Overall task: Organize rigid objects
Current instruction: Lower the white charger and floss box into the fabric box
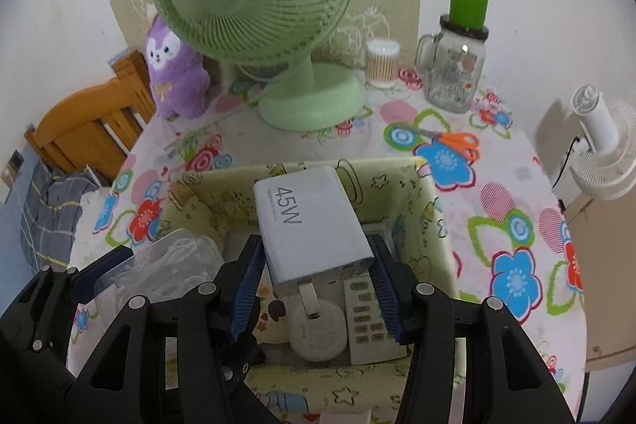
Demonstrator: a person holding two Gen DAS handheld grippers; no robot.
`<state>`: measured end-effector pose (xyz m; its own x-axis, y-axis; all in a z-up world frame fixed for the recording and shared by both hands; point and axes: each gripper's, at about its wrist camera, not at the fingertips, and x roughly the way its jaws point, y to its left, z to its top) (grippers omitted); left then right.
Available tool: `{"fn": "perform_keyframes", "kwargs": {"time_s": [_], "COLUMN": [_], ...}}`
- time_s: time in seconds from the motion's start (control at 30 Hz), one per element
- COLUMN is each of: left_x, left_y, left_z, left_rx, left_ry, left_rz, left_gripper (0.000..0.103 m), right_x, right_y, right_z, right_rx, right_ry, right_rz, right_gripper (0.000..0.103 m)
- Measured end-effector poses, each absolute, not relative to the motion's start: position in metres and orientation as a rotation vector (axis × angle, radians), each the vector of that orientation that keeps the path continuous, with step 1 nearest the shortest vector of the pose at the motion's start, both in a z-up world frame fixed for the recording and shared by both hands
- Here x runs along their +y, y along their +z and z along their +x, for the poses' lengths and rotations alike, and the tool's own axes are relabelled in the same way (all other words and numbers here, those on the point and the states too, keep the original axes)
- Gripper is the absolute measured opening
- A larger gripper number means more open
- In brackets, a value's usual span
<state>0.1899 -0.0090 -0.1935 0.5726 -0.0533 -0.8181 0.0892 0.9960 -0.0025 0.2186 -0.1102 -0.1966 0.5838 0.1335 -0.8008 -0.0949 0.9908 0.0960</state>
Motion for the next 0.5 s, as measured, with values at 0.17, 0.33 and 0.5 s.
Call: {"fn": "perform_keyframes", "kwargs": {"time_s": [0.17,0.33,0.5], "left_x": [-0.01,-0.012,-0.021], "left_y": [-0.196,-0.192,-0.185], "left_z": [0.197,0.198,0.2], "left_rx": [0.962,0.959,0.953], "left_ry": [-0.059,-0.073,-0.11], "left_rz": [0.065,0.063,0.072], "left_gripper": [0.093,0.094,0.094], "right_x": [-0.11,-0.114,-0.124], "right_y": [-0.202,-0.196,-0.188], "right_z": [0.226,0.224,0.224], "right_rx": [0.943,0.934,0.931], "right_ry": [0.159,0.139,0.09], "right_rz": [0.067,0.071,0.07], "right_gripper": [0.055,0.056,0.06]}}
